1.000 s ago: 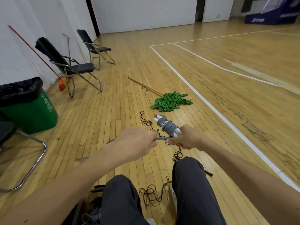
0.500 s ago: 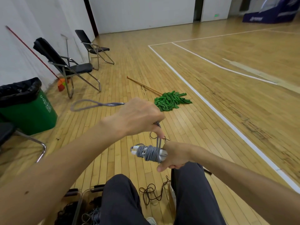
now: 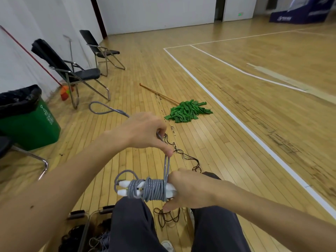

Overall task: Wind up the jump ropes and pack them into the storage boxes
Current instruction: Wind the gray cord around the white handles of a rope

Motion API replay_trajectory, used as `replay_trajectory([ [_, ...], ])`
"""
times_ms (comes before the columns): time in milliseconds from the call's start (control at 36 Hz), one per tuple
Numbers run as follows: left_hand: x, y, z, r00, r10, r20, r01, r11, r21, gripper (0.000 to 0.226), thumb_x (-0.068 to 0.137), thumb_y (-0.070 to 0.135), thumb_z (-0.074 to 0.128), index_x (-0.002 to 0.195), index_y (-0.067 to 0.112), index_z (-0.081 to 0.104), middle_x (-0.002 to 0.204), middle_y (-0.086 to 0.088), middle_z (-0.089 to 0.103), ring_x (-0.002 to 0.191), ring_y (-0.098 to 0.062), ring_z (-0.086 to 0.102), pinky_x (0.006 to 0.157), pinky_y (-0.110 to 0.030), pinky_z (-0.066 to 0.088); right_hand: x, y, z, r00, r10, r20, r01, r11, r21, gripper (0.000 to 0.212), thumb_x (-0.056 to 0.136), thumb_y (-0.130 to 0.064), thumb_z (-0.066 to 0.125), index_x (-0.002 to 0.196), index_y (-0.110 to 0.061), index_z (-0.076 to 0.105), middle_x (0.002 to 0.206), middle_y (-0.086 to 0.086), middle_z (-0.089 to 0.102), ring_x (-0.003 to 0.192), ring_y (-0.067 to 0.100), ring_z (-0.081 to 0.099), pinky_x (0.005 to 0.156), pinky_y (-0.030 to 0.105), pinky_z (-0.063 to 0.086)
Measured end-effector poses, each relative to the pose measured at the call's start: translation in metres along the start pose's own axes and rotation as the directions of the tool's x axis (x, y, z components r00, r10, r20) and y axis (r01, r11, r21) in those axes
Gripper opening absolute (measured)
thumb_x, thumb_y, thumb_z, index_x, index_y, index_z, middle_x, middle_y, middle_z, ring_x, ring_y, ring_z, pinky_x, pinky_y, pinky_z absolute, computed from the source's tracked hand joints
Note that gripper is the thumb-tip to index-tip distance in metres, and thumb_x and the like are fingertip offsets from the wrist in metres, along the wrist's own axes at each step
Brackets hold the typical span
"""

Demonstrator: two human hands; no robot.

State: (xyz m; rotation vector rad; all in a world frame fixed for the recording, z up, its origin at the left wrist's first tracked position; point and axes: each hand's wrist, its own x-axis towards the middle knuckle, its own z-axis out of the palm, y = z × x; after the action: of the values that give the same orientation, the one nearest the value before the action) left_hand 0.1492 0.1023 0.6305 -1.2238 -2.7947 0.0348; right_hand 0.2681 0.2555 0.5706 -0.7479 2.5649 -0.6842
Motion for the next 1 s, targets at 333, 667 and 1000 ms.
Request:
replay_trajectory([
  [333, -0.008, -0.022, 0.036, 0.983, -0.172, -0.068, 0.126, 0.893, -0.431, 0.062, 0.063, 0.085, 0.059, 0.055, 0.023, 0.057, 0.044, 0.018, 0.048, 0.048, -0.001, 0.047, 0.049, -0.015, 0.036, 0.0, 0.003, -0.022, 0.975, -0.073, -0.212, 0.144, 0.928, 0.344, 0.029, 0.083, -0.025, 0.082, 0.084, -0.005, 0.061, 0.079, 0.019, 0.063, 0.059, 0.025, 0.053, 0.055, 0.041, 0.046],
  [667, -0.022, -0.009, 0.056, 0.959, -0.282, -0.038, 0.229, 0.842, -0.488, 0.076, 0.088, 0.074, 0.027, 0.06, 0.011, 0.058, 0.053, -0.007, 0.054, 0.051, -0.025, 0.05, 0.059, -0.04, 0.046, -0.001, 0.027, -0.051, 0.968, 0.096, -0.232, 0.13, 0.599, 0.791, 0.012, 0.092, -0.01, 0.071, 0.098, -0.004, 0.062, 0.078, -0.001, 0.057, 0.065, 0.008, 0.052, 0.063, 0.021, 0.047],
  [1000, -0.03, -0.006, 0.077, 0.981, -0.196, -0.003, 0.176, 0.889, -0.422, 0.059, 0.095, 0.067, 0.027, 0.069, 0.022, 0.056, 0.059, 0.002, 0.054, 0.053, -0.013, 0.05, 0.058, -0.039, 0.046, 0.019, 0.058, -0.054, 0.946, 0.273, -0.174, 0.08, 0.321, 0.944, 0.009, 0.093, -0.011, 0.065, 0.096, -0.005, 0.059, 0.077, 0.003, 0.055, 0.067, 0.011, 0.05, 0.061, 0.02, 0.043],
])
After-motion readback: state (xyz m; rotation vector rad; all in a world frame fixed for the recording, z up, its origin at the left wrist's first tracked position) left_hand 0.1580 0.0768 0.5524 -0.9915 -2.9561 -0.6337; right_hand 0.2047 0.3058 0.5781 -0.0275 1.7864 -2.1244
